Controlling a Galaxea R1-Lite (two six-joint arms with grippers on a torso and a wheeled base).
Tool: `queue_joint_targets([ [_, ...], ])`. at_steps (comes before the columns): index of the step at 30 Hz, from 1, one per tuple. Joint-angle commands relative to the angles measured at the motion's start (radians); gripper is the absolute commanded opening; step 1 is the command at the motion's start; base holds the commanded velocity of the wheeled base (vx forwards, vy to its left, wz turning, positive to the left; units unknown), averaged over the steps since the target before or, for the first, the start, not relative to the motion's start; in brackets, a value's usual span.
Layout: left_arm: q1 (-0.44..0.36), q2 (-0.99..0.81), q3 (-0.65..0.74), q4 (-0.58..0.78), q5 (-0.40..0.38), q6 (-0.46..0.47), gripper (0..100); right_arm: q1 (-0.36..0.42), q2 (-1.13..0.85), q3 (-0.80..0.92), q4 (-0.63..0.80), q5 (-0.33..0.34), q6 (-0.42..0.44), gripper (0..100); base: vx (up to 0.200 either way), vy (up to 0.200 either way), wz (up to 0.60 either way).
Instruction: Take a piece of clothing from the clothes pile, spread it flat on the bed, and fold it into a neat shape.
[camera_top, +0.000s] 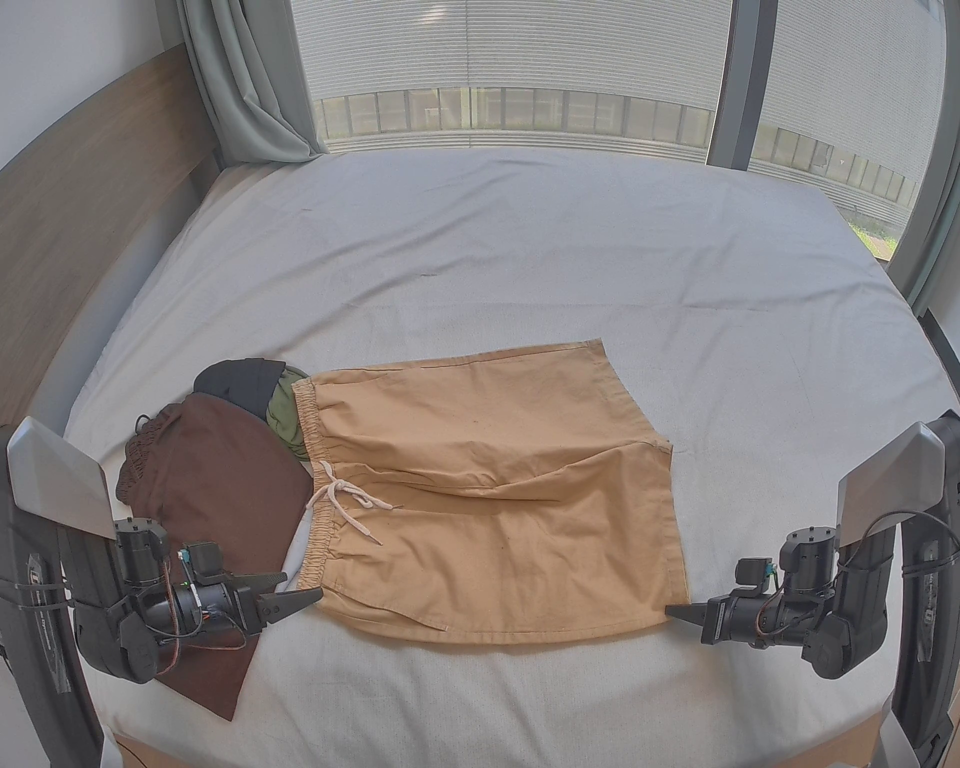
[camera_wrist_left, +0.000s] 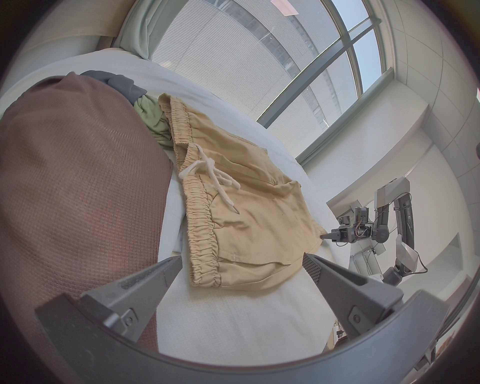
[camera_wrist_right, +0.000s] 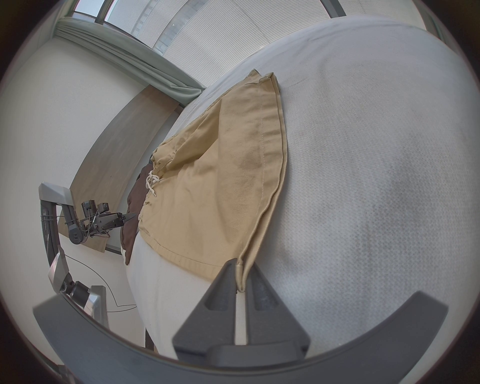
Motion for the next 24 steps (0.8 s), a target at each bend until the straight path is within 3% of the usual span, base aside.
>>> queue_joint_targets([
  [1,0.0,0.048,-0.016,0.0,0.001,-0.001,100,0.001,0.0,-0.001,-0.001,0.0,0.0,0,0.0,0.0,0.0],
  [12,-0.013,0.124,-0.078,0.0,0.057,-0.015,100,-0.001,0.003,-0.008,-0.001,0.0,0.002,0,0.0,0.0,0.0],
  [18,-0.041,0.124,-0.085,0.0,0.057,-0.116,100,-0.002,0.003,-0.009,-0.001,0.0,0.002,0,0.0,0.0,0.0],
  [24,-0.052,0.126,-0.088,0.0,0.057,-0.153,100,-0.002,0.001,-0.009,-0.001,0.0,0.002,0,0.0,0.0,0.0],
])
